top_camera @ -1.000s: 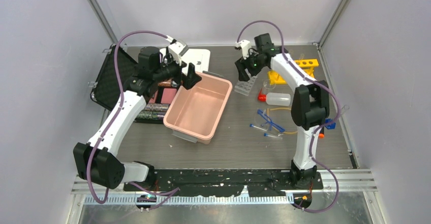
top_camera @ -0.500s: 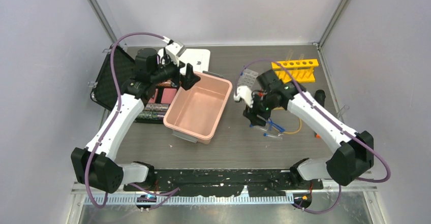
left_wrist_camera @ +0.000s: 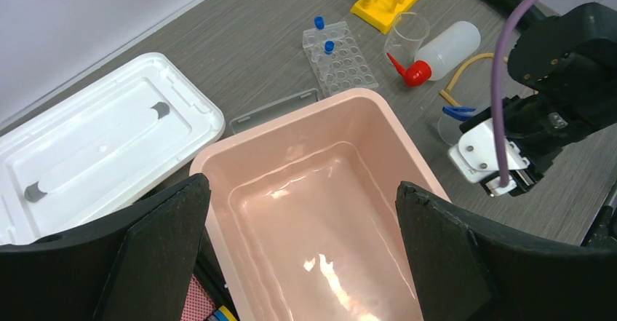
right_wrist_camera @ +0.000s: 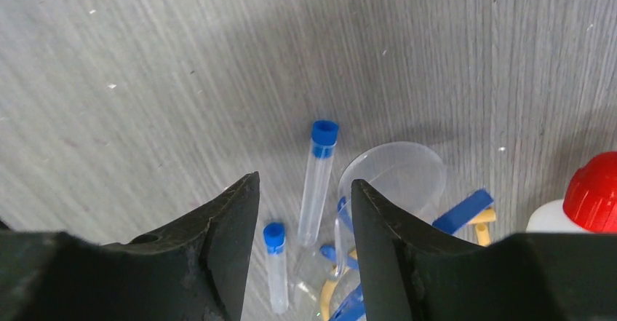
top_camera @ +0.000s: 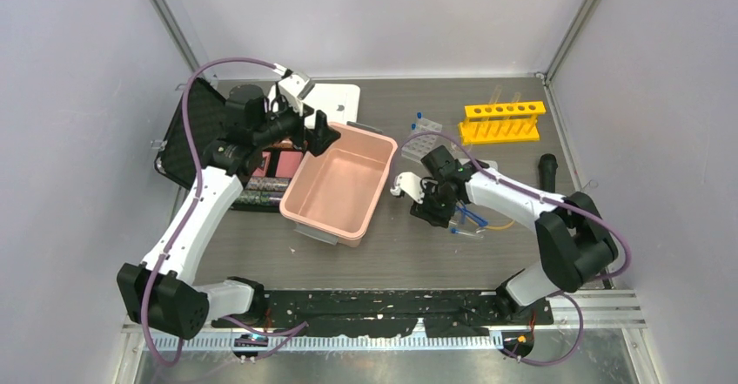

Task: Organize the chemistry lab equipment

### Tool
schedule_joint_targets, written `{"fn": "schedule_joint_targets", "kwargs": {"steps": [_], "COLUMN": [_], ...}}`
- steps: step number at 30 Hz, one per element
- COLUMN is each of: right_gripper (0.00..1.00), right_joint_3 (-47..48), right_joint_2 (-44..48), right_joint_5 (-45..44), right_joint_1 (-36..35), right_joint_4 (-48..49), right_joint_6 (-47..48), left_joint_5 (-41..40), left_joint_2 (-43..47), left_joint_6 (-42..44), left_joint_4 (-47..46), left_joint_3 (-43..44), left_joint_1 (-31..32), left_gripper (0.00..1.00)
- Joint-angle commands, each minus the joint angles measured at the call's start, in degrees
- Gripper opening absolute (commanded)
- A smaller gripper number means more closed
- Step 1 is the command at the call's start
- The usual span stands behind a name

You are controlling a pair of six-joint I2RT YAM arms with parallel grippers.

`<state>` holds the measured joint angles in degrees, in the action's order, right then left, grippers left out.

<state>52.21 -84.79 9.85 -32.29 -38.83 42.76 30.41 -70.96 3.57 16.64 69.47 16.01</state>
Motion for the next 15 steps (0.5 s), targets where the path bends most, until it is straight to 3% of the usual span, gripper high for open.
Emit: {"fn": "schedule_joint_targets", "kwargs": {"steps": [1,13,15], "right_gripper": [0.53,0.3,0.21], "right_joint_3": [0.56,-4.82,-5.23], "right_joint_2": [-2.77,-6.19,-5.37], "right_joint_5": [-1.64,-4.79,-5.09], "right_joint_1": [-0.39,-0.07,0.11], "right_joint_4": [7.43,11.17,11.03], "right_joint_6": [-0.73,2.59,2.43], "left_joint_5": [-0.72,-1.14,-0.85], "left_joint_2": [1.95,2.49,2.46], "left_joint_6": [0.82,0.72,0.49], "left_joint_4": [-0.38,-0.54,-0.71], "left_joint_3": [-0.76,-1.44,-1.43], "left_joint_1": [-0.43,-0.73,-0.78], "left_gripper": [1.0,0.99,0.99]}}
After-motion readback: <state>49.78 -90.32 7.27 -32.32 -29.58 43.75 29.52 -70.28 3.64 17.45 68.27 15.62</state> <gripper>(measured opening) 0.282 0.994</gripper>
